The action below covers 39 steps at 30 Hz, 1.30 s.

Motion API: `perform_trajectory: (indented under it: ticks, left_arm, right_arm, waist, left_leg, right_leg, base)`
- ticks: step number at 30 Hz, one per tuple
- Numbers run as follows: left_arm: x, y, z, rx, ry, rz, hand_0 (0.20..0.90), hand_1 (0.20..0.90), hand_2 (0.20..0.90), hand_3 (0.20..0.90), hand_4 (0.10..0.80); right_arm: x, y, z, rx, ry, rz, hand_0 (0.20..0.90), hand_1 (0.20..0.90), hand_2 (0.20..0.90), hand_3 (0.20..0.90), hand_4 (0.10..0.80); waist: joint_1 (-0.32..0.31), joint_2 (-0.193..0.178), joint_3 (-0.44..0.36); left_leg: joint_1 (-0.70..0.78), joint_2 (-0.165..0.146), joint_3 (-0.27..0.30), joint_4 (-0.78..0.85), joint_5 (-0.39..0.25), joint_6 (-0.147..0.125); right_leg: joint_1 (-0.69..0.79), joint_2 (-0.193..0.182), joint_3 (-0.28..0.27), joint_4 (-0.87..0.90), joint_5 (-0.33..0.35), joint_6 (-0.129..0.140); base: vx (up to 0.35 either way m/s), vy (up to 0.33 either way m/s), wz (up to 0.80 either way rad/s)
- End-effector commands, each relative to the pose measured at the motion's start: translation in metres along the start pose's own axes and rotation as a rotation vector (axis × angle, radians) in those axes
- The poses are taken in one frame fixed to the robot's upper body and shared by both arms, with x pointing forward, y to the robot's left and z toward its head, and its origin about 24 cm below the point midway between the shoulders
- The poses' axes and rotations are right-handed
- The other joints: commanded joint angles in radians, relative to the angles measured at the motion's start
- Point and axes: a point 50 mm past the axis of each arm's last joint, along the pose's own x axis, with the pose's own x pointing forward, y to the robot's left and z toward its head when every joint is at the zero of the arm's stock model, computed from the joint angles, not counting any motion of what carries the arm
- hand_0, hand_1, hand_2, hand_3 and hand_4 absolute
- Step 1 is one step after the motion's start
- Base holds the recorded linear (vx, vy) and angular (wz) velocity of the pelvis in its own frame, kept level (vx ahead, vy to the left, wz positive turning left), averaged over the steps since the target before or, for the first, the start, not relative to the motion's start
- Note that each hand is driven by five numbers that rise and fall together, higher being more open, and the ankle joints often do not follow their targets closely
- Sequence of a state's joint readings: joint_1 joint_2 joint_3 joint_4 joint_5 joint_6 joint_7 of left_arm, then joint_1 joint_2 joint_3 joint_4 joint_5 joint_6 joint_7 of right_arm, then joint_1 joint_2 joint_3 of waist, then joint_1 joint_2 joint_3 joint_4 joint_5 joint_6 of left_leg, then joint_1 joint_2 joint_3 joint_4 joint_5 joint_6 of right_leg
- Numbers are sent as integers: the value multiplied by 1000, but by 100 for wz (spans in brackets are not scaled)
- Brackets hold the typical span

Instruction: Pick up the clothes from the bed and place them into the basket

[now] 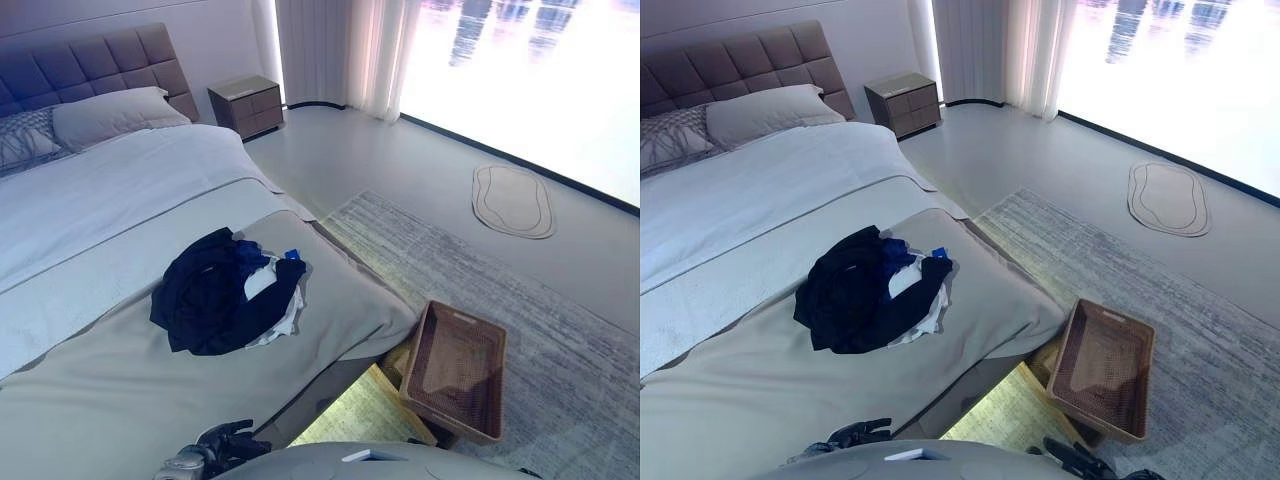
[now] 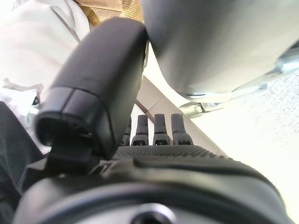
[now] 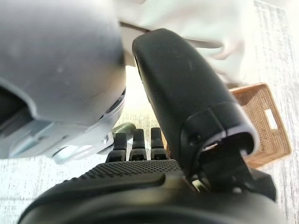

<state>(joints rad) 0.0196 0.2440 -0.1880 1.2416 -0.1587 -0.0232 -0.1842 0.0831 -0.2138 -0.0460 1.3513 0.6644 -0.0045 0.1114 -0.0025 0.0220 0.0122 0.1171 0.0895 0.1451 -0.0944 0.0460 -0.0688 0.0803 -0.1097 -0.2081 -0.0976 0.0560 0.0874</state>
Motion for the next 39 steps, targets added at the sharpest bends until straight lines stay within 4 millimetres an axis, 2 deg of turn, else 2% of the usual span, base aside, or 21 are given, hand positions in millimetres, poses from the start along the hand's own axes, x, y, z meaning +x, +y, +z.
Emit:
perform_trajectory:
  ticks: [1, 8, 15, 18, 21, 25, 27, 29, 32, 33, 35, 36, 37, 39]
  left_arm:
    - [3, -2, 14, -8, -33, -12, 900, 900, 900, 900, 800]
    - [4, -4, 17, -1, -37, -19, 900, 900, 900, 900, 800]
    - [4, -5, 11, 36, -2, -5, 900, 900, 900, 900, 800]
    - [3, -4, 10, 46, 6, 2, 900, 900, 900, 900, 800]
    - [3, -3, 7, 54, 12, 4, 900, 900, 900, 900, 800]
    - [1, -1, 3, 52, 21, 7, 900, 900, 900, 900, 800]
    - [1, -1, -1, 58, 25, 4, 900, 900, 900, 900, 800]
    - [-1, -3, -5, 82, 28, -4, 900, 900, 900, 900, 800]
    - [-1, -5, -6, 109, 31, -10, 900, 900, 900, 900, 800]
    - [0, -7, -5, 131, 27, -12, 900, 900, 900, 900, 800]
    - [0, -9, -4, 150, 23, -16, 900, 900, 900, 900, 800]
    - [0, -11, -2, 173, 15, -22, 900, 900, 900, 900, 800]
    - [0, -13, -1, 191, 11, -26, 900, 900, 900, 900, 800]
    - [0, -15, 2, 219, 5, -30, 900, 900, 900, 900, 800]
  right_arm:
    - [3, 18, 25, -40, -79, 47, 900, 900, 900, 900, 800]
    - [3, 20, 28, -48, -93, 59, 900, 900, 900, 900, 800]
    - [3, 19, 25, -31, -85, 50, 900, 900, 900, 900, 800]
    - [3, 21, 26, 74, -90, 67, 900, 900, 900, 900, 800]
    - [3, 21, 32, 271, -138, 90, 900, 900, 900, 900, 800]
    - [2, 37, 45, 552, -198, 253, 900, 900, 900, 900, 800]
    - [1, 48, 58, 553, -250, 322, 900, 900, 900, 900, 800]
    - [-3, 67, 78, 501, -325, 387, 900, 900, 900, 900, 800]
    - [-9, 84, 97, 473, -385, 426, 900, 900, 900, 900, 800]
    - [-18, 103, 120, 406, -468, 454, 900, 900, 900, 900, 800]
    - [-32, 123, 145, 336, -588, 504, 900, 900, 900, 900, 800]
    - [-53, 146, 175, 244, -724, 531, 900, 900, 900, 900, 800]
    - [-70, 159, 194, 153, -839, 531, 900, 900, 900, 900, 800]
    - [-99, 185, 219, 33, -984, 532, 900, 900, 900, 900, 800]
  waist:
    - [-1, -4, 62]
    - [6, 0, 68]
    - [15, -5, 61]
    - [19, -5, 63]
    - [23, -4, 65]
    - [36, -3, 64]
    - [46, -4, 63]
    - [65, -7, 65]
    - [84, -13, 66]
    - [103, -16, 74]
    - [122, -18, 82]
    - [142, -21, 91]
    - [157, -22, 97]
    - [184, -24, 107]
  left_leg:
    - [32, -68, 27, 7, -108, 59]
    - [31, -68, 21, 7, -108, 60]
    - [38, -68, 10, 7, -110, 60]
    - [36, -68, 8, 7, -110, 62]
    - [37, -70, 2, 7, -110, 63]
    - [40, -71, -4, 7, -112, 60]
    - [39, -72, -10, 7, -111, 59]
    - [40, -76, -26, 7, -112, 61]
    - [34, -81, -41, 7, -110, 65]
    - [28, -83, -52, 7, -105, 68]
    - [22, -85, -61, 7, -100, 72]
    - [13, -90, -76, 11, -99, 76]
    - [8, -94, -89, 14, -98, 80]
    - [-1, -104, -116, 17, -97, 87]
  right_leg:
    - [72, 12, -46, 30, -70, 5]
    - [70, 11, -56, 43, -81, 1]
    - [81, 9, -68, 50, -89, 2]
    - [79, 9, -70, 61, -96, -1]
    - [82, 9, -74, 62, -97, 1]
    - [90, 4, -87, 61, -98, 4]
    - [94, 3, -96, 61, -98, 4]
    - [100, 1, -106, 62, -101, 3]
    - [98, -3, -115, 63, -102, 3]
    - [91, -6, -122, 71, -103, 0]
    - [84, -11, -130, 82, -106, -4]
    - [79, -15, -139, 92, -109, -8]
    - [77, -18, -144, 96, -109, -9]
    - [75, -24, -154, 105, -111, -10]
  base:
    - [0, 0, 0]
    - [0, 0, 0]
    - [23, 8, 2]
    - [3, 2, 2]
    - [20, 8, 5]
    - [46, 17, 3]
    - [73, 38, 6]
    - [74, 43, 9]
    - [39, 34, 23]
    - [20, 44, 25]
    - [9, 68, 26]
    - [17, 88, 26]
    - [35, 109, 33]
    - [60, 87, 37]
